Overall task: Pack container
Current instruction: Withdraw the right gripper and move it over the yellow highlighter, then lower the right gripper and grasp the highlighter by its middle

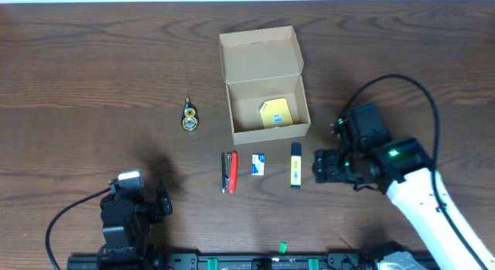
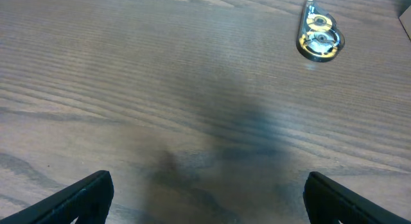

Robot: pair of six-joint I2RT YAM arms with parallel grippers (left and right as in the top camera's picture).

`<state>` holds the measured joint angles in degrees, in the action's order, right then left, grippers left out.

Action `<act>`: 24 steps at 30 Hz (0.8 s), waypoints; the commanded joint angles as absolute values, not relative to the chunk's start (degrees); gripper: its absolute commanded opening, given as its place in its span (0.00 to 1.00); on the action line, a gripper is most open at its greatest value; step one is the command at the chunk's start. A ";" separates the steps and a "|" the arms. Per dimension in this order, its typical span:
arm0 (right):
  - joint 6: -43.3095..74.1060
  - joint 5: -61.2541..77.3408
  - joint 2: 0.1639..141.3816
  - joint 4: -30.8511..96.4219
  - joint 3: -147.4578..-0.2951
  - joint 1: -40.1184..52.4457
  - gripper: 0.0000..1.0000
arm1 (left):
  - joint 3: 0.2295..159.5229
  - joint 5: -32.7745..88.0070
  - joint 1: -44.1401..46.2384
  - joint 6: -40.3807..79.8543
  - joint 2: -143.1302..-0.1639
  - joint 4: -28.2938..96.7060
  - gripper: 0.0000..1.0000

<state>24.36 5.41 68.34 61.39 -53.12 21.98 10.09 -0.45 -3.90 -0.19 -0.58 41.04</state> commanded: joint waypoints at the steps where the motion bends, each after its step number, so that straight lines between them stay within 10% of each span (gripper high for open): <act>1: 36.10 2.79 69.69 60.05 -52.75 26.30 0.83 | 9.19 -1.06 -3.73 0.01 -0.23 41.52 0.95; 24: 57.69 -4.08 87.88 48.93 -52.75 34.59 0.78 | 9.19 -1.06 -3.73 0.01 -0.23 41.52 0.96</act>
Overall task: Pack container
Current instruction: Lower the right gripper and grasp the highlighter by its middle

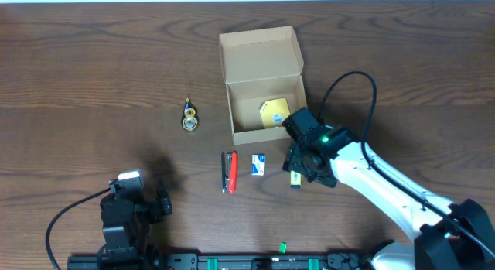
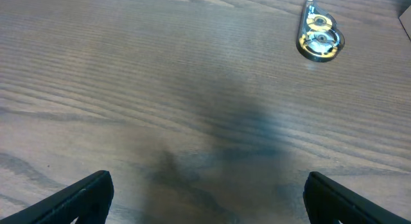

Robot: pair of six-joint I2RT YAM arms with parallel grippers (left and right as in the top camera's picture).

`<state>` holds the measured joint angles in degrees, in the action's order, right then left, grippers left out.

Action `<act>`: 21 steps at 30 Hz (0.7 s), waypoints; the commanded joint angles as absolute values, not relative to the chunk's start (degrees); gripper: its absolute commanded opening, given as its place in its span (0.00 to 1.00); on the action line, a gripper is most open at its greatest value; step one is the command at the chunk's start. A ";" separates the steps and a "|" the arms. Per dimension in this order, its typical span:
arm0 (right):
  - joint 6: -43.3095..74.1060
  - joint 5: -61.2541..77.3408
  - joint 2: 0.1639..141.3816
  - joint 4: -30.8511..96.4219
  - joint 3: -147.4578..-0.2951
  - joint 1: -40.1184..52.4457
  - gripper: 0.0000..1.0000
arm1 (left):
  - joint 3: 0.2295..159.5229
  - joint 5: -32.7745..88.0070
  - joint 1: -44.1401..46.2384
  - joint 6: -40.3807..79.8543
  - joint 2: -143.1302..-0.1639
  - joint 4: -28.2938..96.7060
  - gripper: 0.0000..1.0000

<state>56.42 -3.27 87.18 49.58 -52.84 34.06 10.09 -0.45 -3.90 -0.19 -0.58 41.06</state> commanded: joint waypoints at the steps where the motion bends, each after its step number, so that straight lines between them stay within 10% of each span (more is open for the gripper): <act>1: 57.69 -4.08 88.05 48.51 -52.75 34.59 0.78 | 9.19 -1.06 -3.73 0.01 -0.23 41.52 0.95; 21: 60.88 -3.90 96.03 43.88 -52.75 34.59 0.71 | 9.19 -1.06 -3.73 0.01 -0.23 41.52 0.96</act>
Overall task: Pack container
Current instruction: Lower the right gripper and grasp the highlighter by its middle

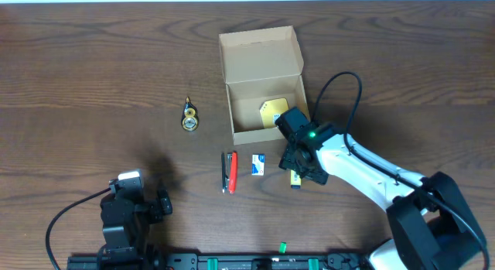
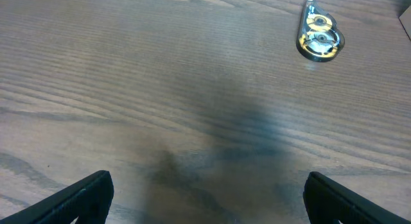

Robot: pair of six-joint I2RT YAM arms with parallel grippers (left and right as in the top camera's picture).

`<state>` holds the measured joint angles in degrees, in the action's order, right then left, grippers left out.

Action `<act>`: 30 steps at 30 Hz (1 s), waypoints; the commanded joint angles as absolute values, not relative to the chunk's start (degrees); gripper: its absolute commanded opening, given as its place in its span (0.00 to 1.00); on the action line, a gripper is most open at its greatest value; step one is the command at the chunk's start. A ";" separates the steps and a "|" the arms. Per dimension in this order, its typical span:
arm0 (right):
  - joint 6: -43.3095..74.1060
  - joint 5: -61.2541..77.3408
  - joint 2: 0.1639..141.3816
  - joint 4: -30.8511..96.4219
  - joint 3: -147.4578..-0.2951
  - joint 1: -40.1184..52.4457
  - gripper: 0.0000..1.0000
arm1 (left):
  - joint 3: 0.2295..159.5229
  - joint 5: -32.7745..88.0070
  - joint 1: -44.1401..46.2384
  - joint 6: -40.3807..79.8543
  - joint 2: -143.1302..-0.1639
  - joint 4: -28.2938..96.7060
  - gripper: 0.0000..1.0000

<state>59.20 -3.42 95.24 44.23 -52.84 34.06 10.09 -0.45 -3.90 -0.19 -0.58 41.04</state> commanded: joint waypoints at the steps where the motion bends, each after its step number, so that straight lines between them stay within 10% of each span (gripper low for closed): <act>1: 60.88 -3.60 96.18 43.51 -52.75 34.59 0.70 | 9.19 -1.06 -3.73 0.01 -0.23 41.52 0.95; 30: 61.73 -1.80 100.09 40.88 -52.73 34.59 0.63 | 9.19 -1.06 -3.73 0.01 -0.23 41.52 0.95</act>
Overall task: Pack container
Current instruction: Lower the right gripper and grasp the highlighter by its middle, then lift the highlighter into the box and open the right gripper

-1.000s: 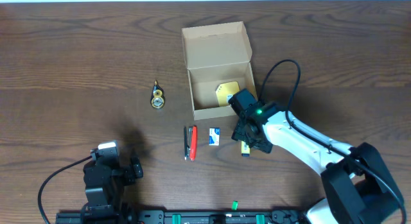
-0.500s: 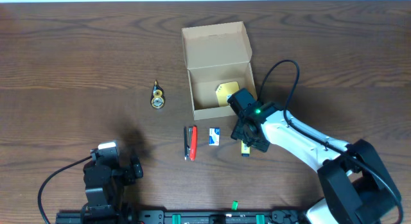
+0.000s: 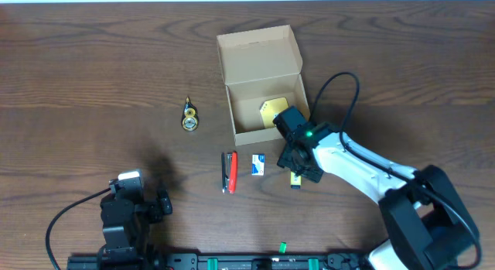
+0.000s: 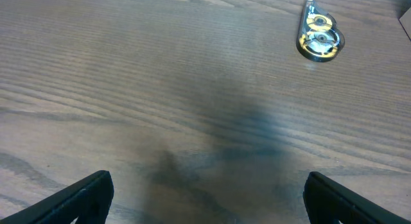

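Observation:
An open cardboard box (image 3: pixel 241 69) stands at mid-table with a yellow pad (image 3: pixel 273 114) in it. In front of it lie a red pen (image 3: pixel 230 172), a blue-and-white eraser (image 3: pixel 258 164) and a yellow highlighter (image 3: pixel 295 179). My right gripper (image 3: pixel 297 163) is down over the highlighter's upper part, hiding it; its jaws cannot be made out. A correction tape roller (image 3: pixel 189 117) (image 4: pixel 319 38) lies left of the box. My left gripper (image 4: pixel 205 201) is open over bare wood at the near left, with nothing between its fingers.
The right arm (image 3: pixel 363 173) and its cable reach in from the lower right, close to the box's front right corner. The left arm (image 3: pixel 124 217) sits at the front edge. The dark wooden table (image 3: pixel 93 76) spreads all round.
The right gripper has stayed over the highlighter, shifted only slightly toward it. The highlighter, pen, eraser and tape roller lie where they were. The left arm has not moved.
At first the right gripper was to the right of the highlighter, away from the row of items. Then it was over the highlighter in front of the box, and it has stayed there, settling closer. The left gripper stayed open and still throughout.

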Robot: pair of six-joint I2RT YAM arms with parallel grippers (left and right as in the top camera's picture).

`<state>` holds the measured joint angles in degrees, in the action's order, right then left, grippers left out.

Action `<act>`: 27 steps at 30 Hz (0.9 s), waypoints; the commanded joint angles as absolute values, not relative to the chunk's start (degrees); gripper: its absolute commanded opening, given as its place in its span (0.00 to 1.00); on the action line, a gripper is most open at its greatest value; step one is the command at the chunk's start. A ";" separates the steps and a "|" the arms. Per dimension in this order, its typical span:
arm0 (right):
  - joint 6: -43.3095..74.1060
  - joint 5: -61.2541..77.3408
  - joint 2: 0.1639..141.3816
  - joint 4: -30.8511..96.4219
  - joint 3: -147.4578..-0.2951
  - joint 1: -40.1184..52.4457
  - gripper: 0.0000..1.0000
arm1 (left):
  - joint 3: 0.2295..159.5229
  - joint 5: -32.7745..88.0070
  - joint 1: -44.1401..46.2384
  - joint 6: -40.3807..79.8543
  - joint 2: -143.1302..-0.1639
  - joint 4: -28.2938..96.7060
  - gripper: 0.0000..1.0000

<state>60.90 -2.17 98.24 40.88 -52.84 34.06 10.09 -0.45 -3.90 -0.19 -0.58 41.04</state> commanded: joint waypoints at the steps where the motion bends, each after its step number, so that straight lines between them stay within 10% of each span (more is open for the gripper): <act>1: 61.73 -1.41 100.49 40.86 -52.73 34.59 0.61 | 9.19 -1.06 -3.73 0.01 -0.23 41.52 0.96; 10: 61.71 0.60 100.49 42.81 -52.84 34.59 0.09 | 9.19 -1.06 -3.73 0.01 -0.23 41.52 0.95; 27: 59.51 -1.80 82.35 54.54 -52.97 38.52 0.09 | 9.19 -1.06 -3.73 0.01 -0.23 41.52 0.95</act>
